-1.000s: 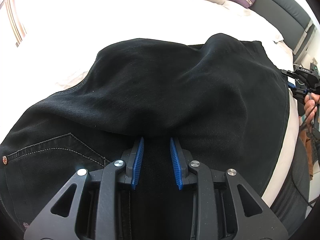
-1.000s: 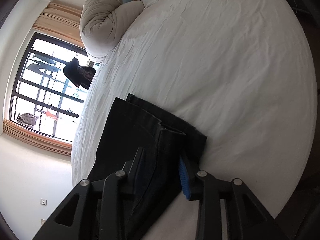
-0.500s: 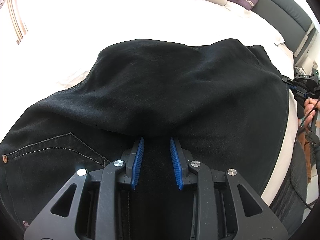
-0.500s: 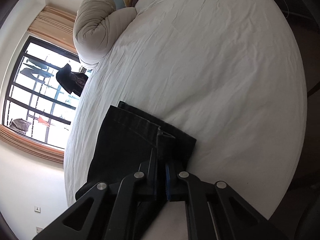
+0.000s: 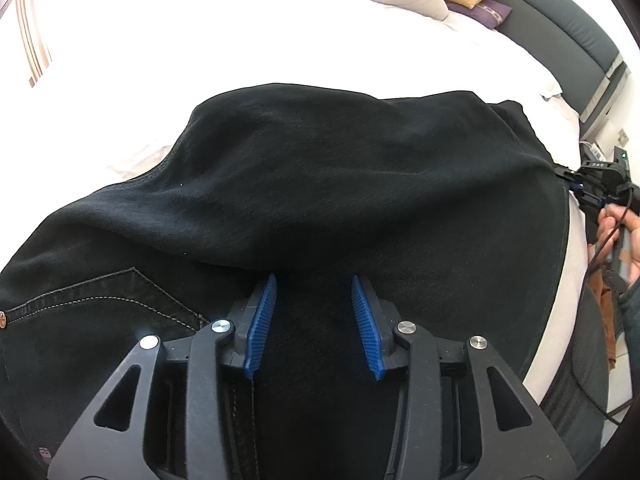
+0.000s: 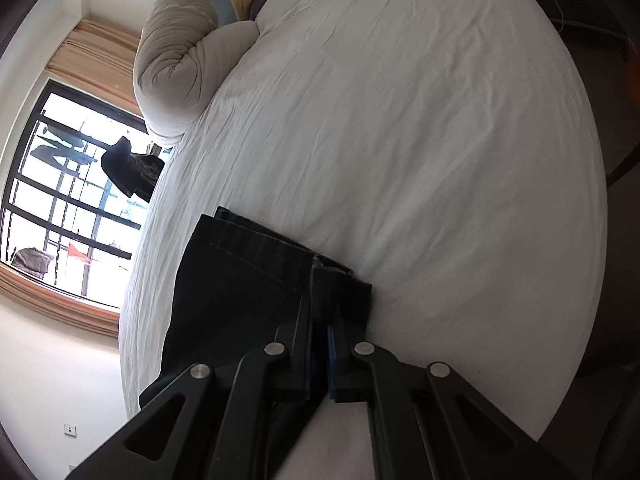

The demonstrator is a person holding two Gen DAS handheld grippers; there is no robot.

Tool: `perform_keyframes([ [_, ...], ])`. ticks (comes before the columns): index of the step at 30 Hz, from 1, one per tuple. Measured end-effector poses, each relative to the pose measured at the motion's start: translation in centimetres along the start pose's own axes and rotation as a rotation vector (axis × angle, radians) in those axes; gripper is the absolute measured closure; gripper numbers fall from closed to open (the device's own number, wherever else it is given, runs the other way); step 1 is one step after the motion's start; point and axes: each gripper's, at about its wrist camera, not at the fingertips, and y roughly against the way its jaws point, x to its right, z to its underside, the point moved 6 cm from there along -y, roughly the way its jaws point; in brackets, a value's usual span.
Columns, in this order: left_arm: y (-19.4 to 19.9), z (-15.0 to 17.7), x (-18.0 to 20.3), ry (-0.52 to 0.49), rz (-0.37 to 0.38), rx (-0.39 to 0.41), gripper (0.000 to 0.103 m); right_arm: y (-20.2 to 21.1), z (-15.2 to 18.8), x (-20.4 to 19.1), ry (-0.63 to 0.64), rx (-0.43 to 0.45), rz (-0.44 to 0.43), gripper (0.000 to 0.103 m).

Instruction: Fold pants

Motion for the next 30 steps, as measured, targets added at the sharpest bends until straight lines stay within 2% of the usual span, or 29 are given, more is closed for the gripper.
perform_keyframes([
  [2, 0.1, -0.1, -0.1, 0.0, -0.001, 0.004, 0.064, 1.4, -0.4, -0.5, 0.028, -0.027, 0.038, 0.089],
  [3, 0.2, -0.1, -0.1, 0.003, 0.003, 0.006, 0.062, 2.7, -0.8, -0.8, 0.047, 0.004, 0.085, 0.073],
  [4, 0.2, -0.2, -0.1, 0.008, 0.015, 0.008, 0.058, 4.2, -1.2, -1.4, 0.084, 0.056, 0.155, 0.063],
  [6, 0.3, -0.3, 0.2, 0.009, 0.041, 0.007, 0.047, 6.7, -1.8, -3.7, 0.178, 0.141, 0.194, 0.063],
  [8, 0.2, -0.3, 0.7, -0.009, 0.053, 0.003, 0.032, 6.8, -1.1, -8.1, 0.305, 0.107, 0.149, 0.063],
  [10, 0.1, -0.3, 1.2, -0.034, 0.045, 0.003, 0.026, 4.9, 2.0, -14.1, 0.487, -0.017, 0.044, 0.063],
  [12, 0.2, -0.3, 1.4, -0.039, 0.038, 0.008, 0.026, 1.7, 7.8, -20.0, 0.681, -0.214, -0.093, 0.064],
  [13, 0.5, -0.3, 1.3, -0.031, 0.047, 0.011, 0.026, 0.0, 11.3, -22.4, 0.752, -0.327, -0.166, 0.069],
  [15, 1.3, -0.3, 0.9, -0.014, 0.054, 0.012, 0.026, -3.3, 16.0, -24.7, 0.845, -0.456, -0.2, 0.069],
  [17, 2.5, -1.0, 0.1, -0.003, 0.041, 0.034, 0.026, -7.3, 17.9, -24.6, 0.849, -0.532, -0.157, 0.069],
  [18, 3.4, -1.7, -0.6, 0.002, 0.031, 0.053, 0.026, -9.2, 17.5, -23.8, 0.821, -0.538, -0.099, 0.074],
  [19, 4.0, -2.2, -0.9, 0.004, 0.034, 0.07, 0.025, -10.8, 16.4, -22.7, 0.778, -0.525, -0.051, 0.103],
  [22, 5.5, -5.2, -1.9, 0.006, 0.074, 0.122, 0.024, -11.5, 12.2, -20.9, 0.647, -0.434, -0.035, 0.103],
  [25, 4.1, -7.4, -1.5, -0.049, 0.106, 0.084, 0.024, -10.8, 9.6, -19.8, 0.622, -0.342, 0.021, 0.103],
  [27, 2.6, -8.7, -0.9, -0.103, 0.132, 0.062, 0.024, -10.3, 9.0, -19.3, 0.59, -0.344, 0.005, 0.103],
  [29, 0.4, -9.4, -0.5, -0.111, 0.169, -0.008, 0.025, -8.6, 9.0, -19.5, 0.61, -0.309, 0.011, 0.091],
  [30, -1.0, -9.5, -0.8, -0.111, 0.158, -0.044, 0.025, -7.5, 9.1, -19.8, 0.627, -0.292, -0.013, 0.075],
])
